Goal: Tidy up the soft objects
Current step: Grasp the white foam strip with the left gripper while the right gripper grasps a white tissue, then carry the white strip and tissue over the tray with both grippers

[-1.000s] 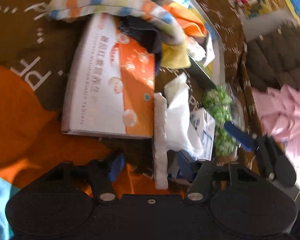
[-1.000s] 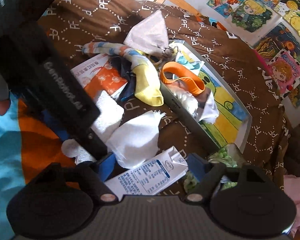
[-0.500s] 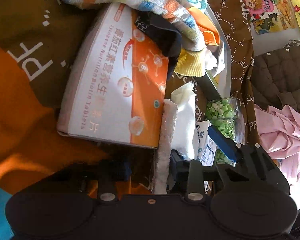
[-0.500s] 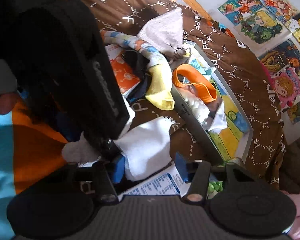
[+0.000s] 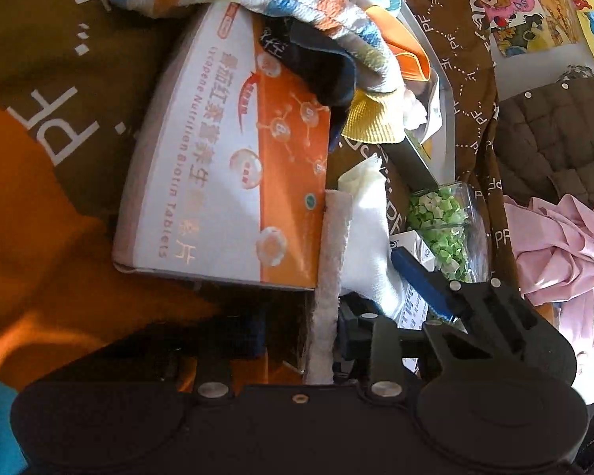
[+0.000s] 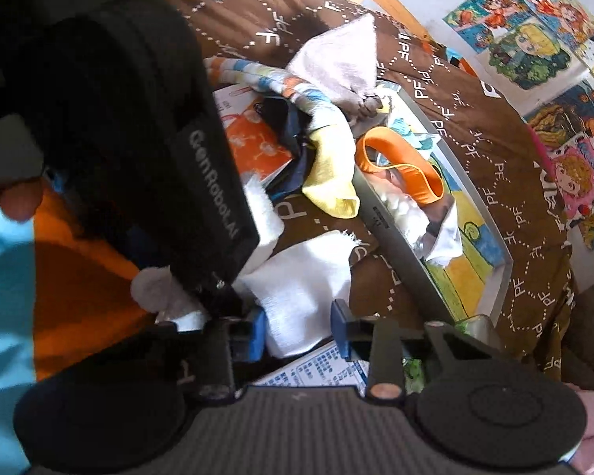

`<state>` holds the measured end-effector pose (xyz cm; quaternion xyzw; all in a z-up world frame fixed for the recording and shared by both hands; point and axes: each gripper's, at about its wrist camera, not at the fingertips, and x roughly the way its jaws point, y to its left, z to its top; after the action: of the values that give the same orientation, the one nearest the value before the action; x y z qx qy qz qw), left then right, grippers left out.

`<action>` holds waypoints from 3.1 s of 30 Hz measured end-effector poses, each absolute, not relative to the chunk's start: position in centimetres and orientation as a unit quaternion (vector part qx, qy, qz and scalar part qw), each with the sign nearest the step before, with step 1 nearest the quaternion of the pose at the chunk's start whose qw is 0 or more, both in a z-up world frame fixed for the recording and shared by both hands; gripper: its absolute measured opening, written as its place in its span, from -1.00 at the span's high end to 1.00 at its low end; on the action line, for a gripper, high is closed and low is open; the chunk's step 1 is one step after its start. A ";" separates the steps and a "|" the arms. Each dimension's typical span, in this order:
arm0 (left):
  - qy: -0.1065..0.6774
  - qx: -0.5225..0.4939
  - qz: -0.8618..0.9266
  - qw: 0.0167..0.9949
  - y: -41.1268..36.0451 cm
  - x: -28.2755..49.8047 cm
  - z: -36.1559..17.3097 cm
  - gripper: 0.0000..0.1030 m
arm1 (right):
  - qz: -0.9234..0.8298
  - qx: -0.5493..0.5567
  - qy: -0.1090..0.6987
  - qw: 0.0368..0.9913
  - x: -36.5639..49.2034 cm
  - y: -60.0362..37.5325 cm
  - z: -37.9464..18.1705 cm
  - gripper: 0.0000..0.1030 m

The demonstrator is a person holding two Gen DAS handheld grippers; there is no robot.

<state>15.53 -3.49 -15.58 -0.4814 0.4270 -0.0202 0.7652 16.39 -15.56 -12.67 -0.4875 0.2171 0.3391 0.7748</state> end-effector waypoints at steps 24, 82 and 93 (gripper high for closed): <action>0.418 -0.403 -0.080 0.810 -4.7 13.0 -12.2 0.74 | 0.266 -0.473 0.169 0.823 14.3 -15.6 -9.7 0.85; 0.290 0.019 -0.035 0.956 2.9 33.8 -3.7 0.72 | 0.160 -0.088 0.150 0.972 31.6 -14.3 -4.7 0.82; 0.305 0.000 -0.073 0.950 1.9 35.1 -4.3 0.72 | 0.139 -0.062 0.180 0.972 32.7 -15.1 -5.7 0.77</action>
<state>35.09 1.90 -4.30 -0.0002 0.3047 -0.0732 0.9496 32.71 -15.13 -5.65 -0.0623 0.1797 0.1389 0.9719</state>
